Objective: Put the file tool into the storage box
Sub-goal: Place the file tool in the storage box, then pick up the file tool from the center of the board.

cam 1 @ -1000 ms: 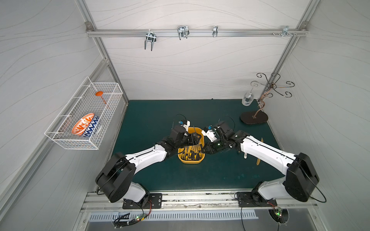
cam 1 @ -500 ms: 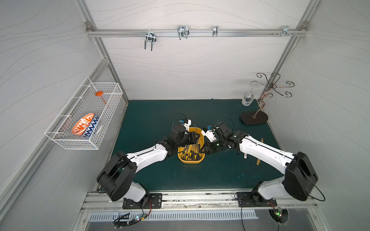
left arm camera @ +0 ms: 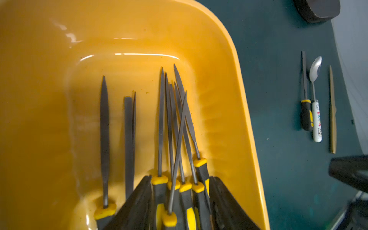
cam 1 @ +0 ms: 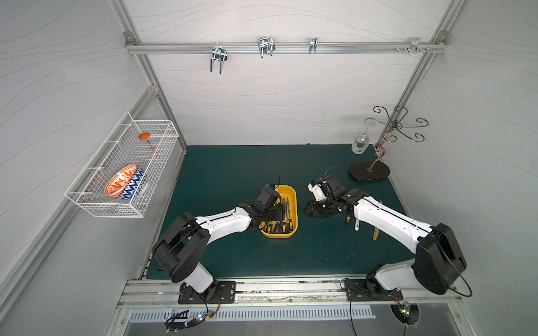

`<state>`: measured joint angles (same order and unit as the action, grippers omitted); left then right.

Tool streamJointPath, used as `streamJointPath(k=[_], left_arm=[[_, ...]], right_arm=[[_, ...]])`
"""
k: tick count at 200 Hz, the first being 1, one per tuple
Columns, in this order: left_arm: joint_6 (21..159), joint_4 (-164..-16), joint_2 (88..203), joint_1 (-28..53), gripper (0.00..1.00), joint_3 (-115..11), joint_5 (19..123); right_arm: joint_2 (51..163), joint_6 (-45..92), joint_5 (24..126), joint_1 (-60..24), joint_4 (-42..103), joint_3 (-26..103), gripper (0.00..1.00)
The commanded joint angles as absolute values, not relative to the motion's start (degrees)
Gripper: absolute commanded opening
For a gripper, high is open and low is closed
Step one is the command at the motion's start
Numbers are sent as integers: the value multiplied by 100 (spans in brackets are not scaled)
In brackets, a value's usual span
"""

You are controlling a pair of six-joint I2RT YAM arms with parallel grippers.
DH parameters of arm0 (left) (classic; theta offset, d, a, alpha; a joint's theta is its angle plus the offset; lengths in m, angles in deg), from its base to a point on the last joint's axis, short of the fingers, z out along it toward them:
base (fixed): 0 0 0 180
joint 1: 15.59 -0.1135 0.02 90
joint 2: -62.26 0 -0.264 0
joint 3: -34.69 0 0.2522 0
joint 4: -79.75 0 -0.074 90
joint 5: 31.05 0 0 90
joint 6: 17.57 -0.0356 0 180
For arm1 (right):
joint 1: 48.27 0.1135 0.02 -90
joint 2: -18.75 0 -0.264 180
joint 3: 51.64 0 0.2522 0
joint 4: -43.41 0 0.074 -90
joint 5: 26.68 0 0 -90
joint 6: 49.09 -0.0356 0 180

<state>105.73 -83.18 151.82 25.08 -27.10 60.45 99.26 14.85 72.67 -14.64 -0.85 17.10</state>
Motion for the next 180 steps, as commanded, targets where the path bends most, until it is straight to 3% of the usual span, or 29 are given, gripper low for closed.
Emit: streamJointPath(k=[1,43,121,180], left_arm=[[10460,-8378,15167,2522,53,-2961,5876],[10478,-8478,15067,2525,54,-2872,5858],[10508,-8552,14985,2523,55,-2809,5905],[10538,-8596,15000,2524,56,-2802,5961]], right_arm=[[9914,999,6652,-1960,-795,1535,44],[10225,1109,5646,-2633,-1393,1496,48],[10800,1287,5304,-3380,-1251,1435,48],[11277,1212,5638,-3478,-979,1380,46]])
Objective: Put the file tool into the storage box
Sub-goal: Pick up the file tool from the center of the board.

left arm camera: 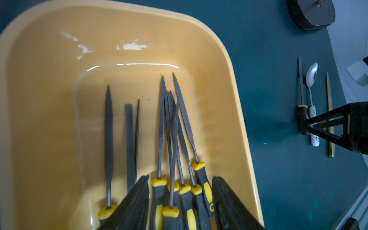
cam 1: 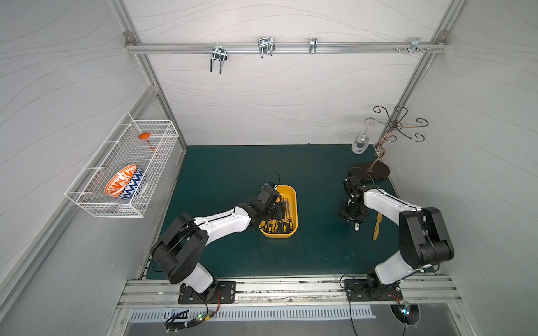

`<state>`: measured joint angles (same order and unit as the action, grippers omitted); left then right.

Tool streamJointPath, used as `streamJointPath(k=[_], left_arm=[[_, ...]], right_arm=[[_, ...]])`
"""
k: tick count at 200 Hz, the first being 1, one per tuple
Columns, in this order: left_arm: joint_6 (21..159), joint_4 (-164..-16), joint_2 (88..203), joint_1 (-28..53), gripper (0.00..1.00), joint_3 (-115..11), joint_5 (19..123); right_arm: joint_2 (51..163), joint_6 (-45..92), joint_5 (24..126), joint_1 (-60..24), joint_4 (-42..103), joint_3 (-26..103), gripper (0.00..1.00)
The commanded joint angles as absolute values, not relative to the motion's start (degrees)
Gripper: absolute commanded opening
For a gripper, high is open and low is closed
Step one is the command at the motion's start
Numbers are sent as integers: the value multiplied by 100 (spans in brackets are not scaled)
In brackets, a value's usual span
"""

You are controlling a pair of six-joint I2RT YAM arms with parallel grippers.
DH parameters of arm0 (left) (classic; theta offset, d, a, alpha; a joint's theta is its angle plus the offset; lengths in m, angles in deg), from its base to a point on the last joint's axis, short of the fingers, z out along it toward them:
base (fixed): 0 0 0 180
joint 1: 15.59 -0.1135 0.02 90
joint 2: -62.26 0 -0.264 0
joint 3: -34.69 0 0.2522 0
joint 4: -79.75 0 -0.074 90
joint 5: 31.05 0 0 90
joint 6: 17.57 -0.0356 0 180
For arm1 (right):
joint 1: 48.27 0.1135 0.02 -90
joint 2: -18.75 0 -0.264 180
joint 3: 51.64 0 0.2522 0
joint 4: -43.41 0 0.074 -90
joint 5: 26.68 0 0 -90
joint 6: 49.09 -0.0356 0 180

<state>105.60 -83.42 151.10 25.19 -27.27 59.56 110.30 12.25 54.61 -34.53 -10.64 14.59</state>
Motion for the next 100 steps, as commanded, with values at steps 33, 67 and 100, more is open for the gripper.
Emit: streamJointPath(k=[33,67,100], left_arm=[[10549,-8628,14996,2526,57,-2787,5968],[10582,-8693,14937,2525,57,-2727,5925],[10608,-9009,14764,2519,66,-2654,6034]], right_arm=[[11429,1241,5841,-3473,-748,1317,29],[11348,1297,6285,-3366,-483,1114,0],[10825,1396,6950,-2554,-50,1034,0]])
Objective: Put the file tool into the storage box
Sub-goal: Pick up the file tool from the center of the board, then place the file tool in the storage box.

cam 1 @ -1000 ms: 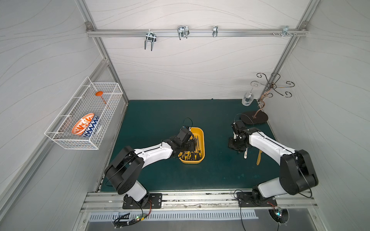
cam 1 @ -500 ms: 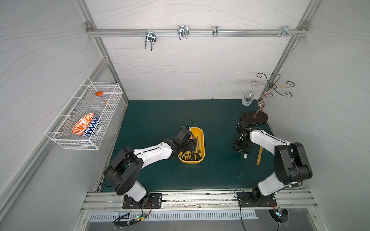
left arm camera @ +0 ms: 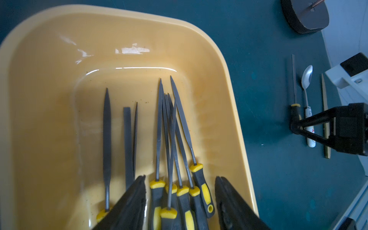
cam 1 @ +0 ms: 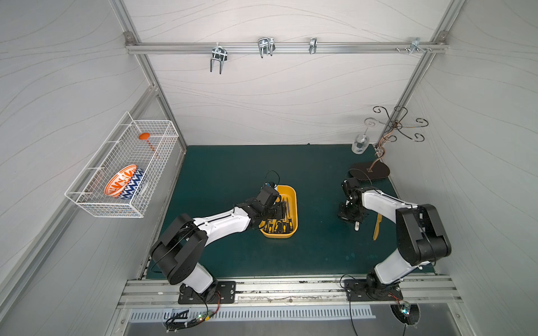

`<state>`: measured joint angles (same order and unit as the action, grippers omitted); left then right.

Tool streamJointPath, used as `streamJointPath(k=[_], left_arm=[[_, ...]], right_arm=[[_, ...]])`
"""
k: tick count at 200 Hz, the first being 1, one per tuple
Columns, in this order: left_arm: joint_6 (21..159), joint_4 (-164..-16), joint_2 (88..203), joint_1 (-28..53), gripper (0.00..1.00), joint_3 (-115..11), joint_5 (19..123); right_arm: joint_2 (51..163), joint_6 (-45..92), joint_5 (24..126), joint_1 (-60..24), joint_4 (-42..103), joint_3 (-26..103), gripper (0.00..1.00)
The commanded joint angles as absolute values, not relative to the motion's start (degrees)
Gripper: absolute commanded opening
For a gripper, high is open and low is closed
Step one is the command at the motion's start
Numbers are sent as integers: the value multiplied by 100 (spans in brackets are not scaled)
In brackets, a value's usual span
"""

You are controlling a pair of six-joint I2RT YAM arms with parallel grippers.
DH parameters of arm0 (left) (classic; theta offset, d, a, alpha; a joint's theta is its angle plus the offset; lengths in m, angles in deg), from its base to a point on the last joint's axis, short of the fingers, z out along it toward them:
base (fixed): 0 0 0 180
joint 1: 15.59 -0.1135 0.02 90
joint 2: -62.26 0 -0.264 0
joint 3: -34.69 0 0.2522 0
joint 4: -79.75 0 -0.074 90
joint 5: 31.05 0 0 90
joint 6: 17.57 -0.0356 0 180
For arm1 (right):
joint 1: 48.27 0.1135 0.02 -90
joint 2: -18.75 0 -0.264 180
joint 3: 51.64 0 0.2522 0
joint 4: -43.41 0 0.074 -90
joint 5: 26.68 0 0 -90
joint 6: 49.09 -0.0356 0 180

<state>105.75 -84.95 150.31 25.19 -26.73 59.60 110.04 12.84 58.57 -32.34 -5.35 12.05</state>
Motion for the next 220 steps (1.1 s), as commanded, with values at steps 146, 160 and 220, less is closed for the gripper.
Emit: streamJointPath(k=[146,160,220], left_arm=[[11110,-10075,14444,2304,73,-2319,6823],[11165,-10127,14477,2287,61,-2293,6870],[11295,-10093,14539,2219,0,-2269,6905]], right_arm=[[9834,2428,9284,-608,774,1598,0],[9749,2428,9308,-599,789,1621,0],[9776,2369,9168,-595,727,1661,4]])
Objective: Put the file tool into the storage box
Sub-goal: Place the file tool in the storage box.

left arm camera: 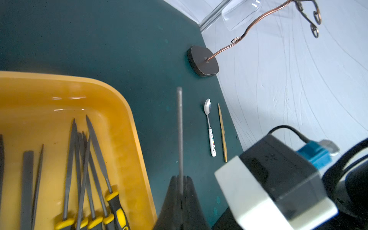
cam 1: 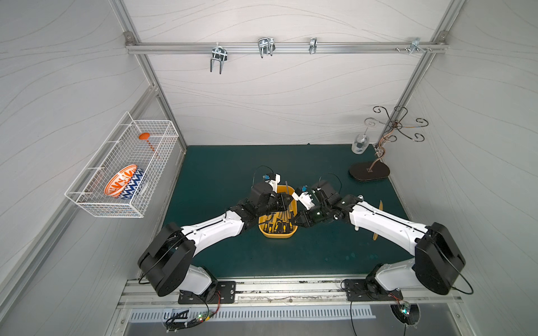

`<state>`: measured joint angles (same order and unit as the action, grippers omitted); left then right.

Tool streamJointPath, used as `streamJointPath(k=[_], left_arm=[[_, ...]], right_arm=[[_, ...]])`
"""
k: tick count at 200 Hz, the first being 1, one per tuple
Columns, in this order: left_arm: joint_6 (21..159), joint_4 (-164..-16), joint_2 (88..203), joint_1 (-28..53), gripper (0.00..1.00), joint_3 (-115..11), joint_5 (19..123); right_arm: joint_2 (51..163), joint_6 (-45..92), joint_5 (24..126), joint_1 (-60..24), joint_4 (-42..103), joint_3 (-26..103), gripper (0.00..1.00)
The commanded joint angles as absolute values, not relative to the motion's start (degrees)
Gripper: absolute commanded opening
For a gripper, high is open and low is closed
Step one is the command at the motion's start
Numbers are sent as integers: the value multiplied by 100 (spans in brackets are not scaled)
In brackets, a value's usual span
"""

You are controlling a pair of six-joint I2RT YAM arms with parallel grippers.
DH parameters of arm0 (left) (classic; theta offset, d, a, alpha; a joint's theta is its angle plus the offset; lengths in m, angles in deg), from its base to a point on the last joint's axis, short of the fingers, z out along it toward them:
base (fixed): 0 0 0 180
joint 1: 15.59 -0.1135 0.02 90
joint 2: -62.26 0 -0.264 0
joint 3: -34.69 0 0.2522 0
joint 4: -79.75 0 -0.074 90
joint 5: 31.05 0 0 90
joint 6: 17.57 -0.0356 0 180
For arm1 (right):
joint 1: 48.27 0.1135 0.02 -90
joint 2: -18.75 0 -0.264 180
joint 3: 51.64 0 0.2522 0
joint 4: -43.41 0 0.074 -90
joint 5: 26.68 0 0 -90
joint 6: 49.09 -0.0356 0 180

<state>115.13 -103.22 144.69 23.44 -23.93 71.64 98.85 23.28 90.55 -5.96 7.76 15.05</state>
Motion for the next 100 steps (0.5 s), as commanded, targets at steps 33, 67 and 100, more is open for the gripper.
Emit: streamJointPath(k=[33,67,100], left_arm=[[11198,-9577,14558,2220,0,-2313,6346],[10700,-8444,14960,2428,0,-2711,5779],[10496,-8368,15129,2595,22,-2916,5746]], right_arm=[[9764,2187,8538,-595,619,1655,36],[9730,1992,7984,-612,666,1550,37],[9698,1845,7639,-731,662,1482,38]])
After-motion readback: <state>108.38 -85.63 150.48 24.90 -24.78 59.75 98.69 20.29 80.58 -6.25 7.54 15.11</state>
